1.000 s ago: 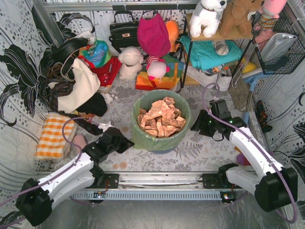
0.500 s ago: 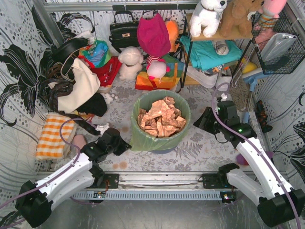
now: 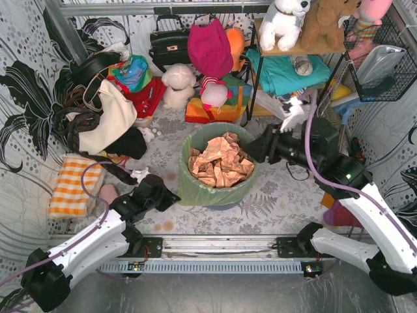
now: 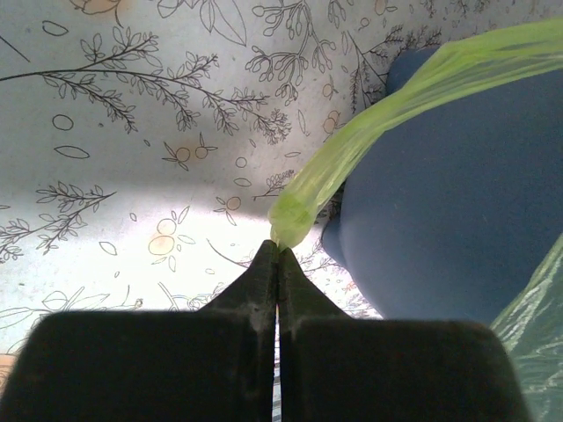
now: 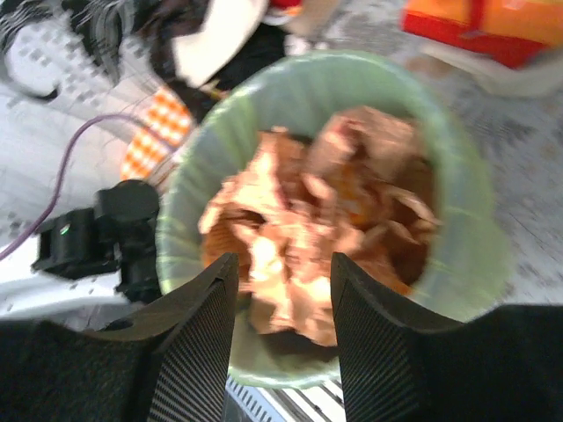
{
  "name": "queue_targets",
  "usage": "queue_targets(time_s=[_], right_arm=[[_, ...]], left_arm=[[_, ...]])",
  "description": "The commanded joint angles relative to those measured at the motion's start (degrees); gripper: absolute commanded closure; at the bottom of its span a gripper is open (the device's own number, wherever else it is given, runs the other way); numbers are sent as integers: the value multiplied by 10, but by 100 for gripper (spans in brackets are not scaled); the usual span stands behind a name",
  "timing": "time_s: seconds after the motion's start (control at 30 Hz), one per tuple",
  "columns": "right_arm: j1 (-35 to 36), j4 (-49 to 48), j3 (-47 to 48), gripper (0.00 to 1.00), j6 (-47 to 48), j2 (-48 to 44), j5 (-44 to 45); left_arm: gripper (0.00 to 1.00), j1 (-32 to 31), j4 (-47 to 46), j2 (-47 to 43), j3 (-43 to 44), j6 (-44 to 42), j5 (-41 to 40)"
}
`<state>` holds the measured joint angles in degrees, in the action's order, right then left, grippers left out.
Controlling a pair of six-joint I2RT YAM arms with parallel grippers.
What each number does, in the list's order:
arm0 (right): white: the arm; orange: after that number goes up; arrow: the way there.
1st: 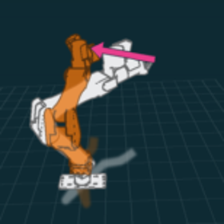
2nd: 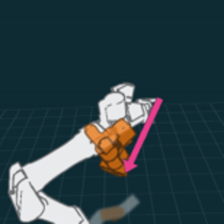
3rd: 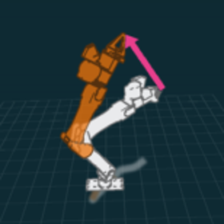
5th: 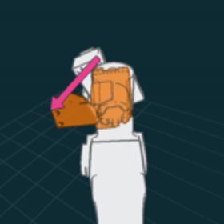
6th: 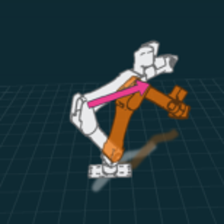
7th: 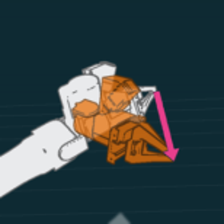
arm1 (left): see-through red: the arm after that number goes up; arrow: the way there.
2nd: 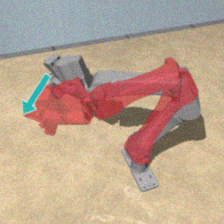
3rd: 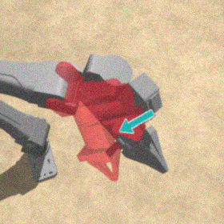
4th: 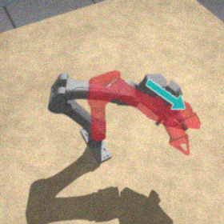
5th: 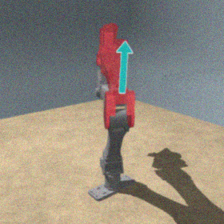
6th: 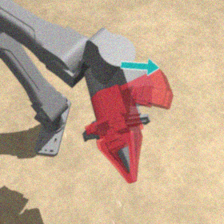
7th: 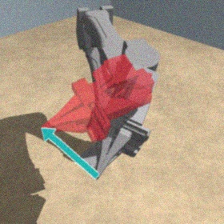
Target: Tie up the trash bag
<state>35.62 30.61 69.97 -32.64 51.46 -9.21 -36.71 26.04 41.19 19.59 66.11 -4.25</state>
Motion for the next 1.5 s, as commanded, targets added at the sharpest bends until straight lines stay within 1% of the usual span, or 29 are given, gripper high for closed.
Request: queue_targets(time_s=[0.0,0.17,0.37,0.47,0.6,0.63,0.67,0.73,0.83,0.9,1.0,1.07,1.23,1.47], right_arm=[[100,-27,82,54,88,82,-2],[193,-19,175,53,173,180,-12],[301,-11,235,52,287,266,24],[308,-1,246,52,295,294,37],[308,-6,245,52,289,302,41],[308,-8,242,51,286,301,42],[308,-11,239,52,283,300,43],[308,-18,230,51,277,296,46],[308,-22,221,51,264,292,48],[308,-25,215,51,257,288,49],[308,-26,211,51,253,284,53],[308,-25,211,51,252,283,56],[308,-23,213,51,247,281,59],[308,-18,211,51,241,277,69]], left_arm=[[100,1,-29,-6,16,-6,-4],[100,1,-23,-15,23,-7,-9],[100,1,-11,-42,27,-5,-13],[100,1,-8,-52,29,-4,-13],[100,1,-2,-70,23,4,-11],[98,1,3,-74,19,7,-13],[92,1,6,-77,14,11,-15],[77,1,10,-79,8,12,-24],[60,1,1,-73,7,1,-39],[53,1,-17,-63,3,-4,-43],[46,1,-58,-35,0,-23,-37],[44,1,-88,-6,0,-38,-28],[44,1,-127,71,3,-63,-16],[42,1,-227,122,-32,-76,30]])
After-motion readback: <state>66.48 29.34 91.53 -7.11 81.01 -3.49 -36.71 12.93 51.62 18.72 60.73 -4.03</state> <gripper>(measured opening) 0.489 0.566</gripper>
